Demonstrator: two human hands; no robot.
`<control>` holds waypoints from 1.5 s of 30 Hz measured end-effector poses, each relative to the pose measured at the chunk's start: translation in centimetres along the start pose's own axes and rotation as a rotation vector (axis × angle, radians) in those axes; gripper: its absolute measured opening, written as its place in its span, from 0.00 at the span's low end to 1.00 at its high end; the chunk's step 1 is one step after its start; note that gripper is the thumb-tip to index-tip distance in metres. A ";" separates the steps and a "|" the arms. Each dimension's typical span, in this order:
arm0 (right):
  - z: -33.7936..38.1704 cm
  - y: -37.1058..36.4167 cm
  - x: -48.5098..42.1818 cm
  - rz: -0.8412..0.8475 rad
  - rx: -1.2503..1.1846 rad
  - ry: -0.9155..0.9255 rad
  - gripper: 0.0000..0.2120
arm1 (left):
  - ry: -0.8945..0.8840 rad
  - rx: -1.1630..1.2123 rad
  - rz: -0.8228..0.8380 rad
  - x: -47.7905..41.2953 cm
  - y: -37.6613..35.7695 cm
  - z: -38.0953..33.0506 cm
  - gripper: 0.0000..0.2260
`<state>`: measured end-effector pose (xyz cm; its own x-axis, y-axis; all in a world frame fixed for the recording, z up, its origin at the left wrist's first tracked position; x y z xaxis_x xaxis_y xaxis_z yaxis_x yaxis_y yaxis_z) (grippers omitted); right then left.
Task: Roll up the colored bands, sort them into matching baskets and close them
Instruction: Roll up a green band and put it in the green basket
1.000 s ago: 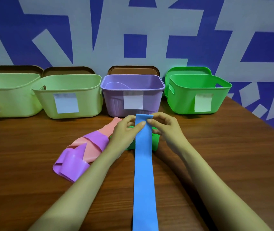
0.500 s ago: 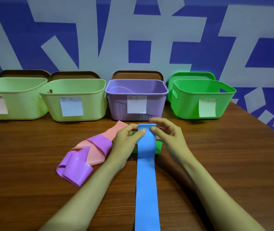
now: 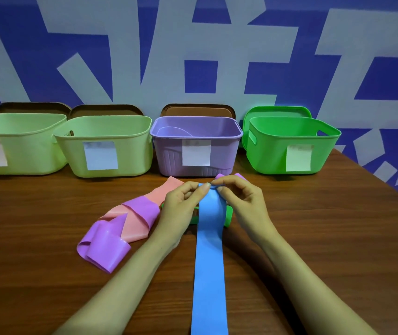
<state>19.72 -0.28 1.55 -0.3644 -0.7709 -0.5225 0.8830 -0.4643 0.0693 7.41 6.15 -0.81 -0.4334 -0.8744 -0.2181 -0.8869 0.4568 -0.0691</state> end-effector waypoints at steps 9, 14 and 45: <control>0.2 -0.2 0.1 0.092 -0.087 -0.089 0.09 | -0.257 -0.145 -0.073 0.3 0.5 -2.0 0.07; 0.2 0.4 0.1 0.121 -0.117 -0.109 0.10 | -0.350 -0.267 -0.091 0.7 0.5 -2.5 0.08; -0.9 1.1 -0.4 0.068 -0.048 -0.194 0.08 | -0.201 -0.118 -0.039 0.0 0.6 -1.3 0.09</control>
<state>21.11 -0.10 1.11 -0.3496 -0.8713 -0.3445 0.9187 -0.3908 0.0562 6.69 6.17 0.45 -0.3684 -0.8355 -0.4078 -0.9200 0.3908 0.0303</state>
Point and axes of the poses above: each hand's wrist, its own x-axis away from the middle knuckle, its own y-axis out of the back of the hand, z = x × y, the point moved 6 cm from there along -x, towards the middle knuckle, and after that the axes turned 2 degrees about -z, right-handed, at the moved point
